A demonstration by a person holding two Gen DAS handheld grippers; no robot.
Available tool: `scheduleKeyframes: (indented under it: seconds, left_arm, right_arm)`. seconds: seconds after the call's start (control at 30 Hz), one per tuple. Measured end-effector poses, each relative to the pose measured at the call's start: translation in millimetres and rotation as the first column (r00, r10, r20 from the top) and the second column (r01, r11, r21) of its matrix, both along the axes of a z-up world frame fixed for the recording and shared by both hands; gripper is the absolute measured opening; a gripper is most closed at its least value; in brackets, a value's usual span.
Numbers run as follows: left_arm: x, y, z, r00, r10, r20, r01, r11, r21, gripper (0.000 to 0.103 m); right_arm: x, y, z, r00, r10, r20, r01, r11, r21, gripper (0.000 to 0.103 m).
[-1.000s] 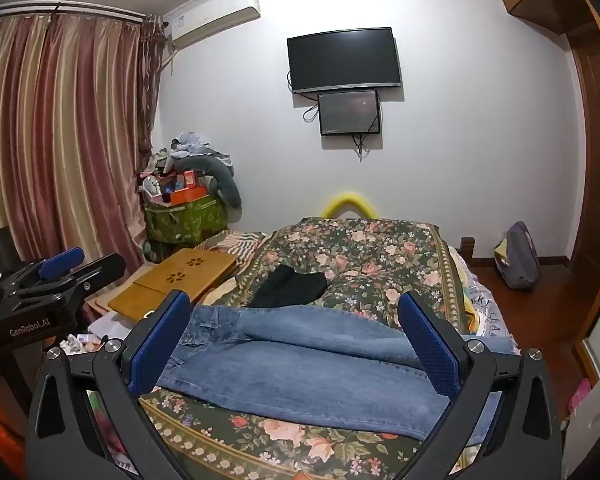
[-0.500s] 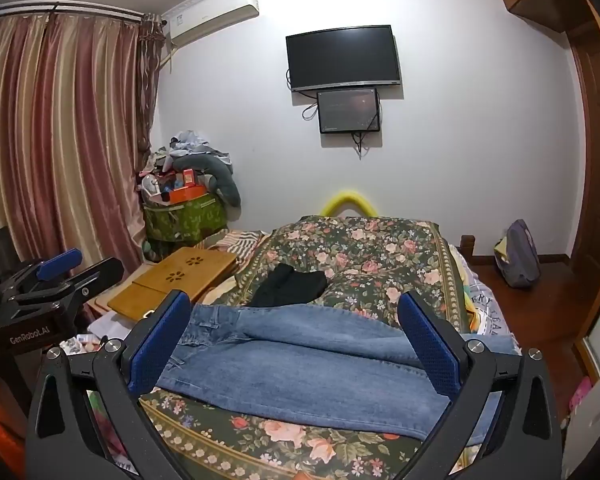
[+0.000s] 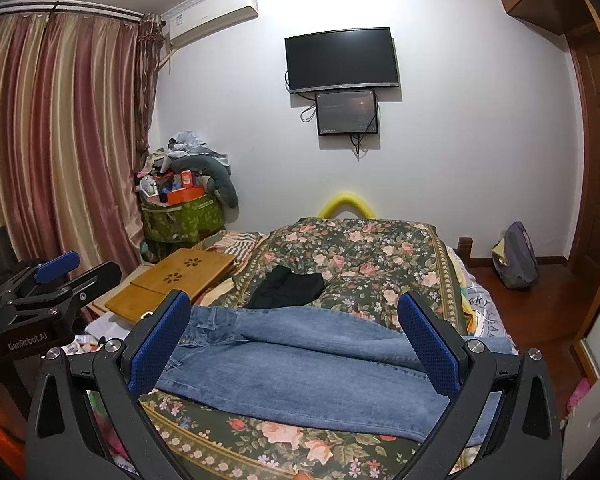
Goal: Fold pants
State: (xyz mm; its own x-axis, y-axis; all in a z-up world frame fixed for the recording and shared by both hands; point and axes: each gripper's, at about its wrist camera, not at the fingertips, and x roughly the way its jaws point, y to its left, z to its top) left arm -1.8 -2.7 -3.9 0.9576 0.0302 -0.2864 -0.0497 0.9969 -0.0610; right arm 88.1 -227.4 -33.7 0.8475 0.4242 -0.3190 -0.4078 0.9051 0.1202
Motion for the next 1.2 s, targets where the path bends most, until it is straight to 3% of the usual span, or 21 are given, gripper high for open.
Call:
scheduleKeyframes:
  seconds: [1.2]
  left_arm:
    - [5.9,6.3,1.6,1.0,0.02,-0.007,-0.02,0.999,-0.028,0.103]
  right_arm:
    - [-2.6,-0.6,6.9,1.0,-0.002,0.014,0.002,1.0,-0.016,0.103]
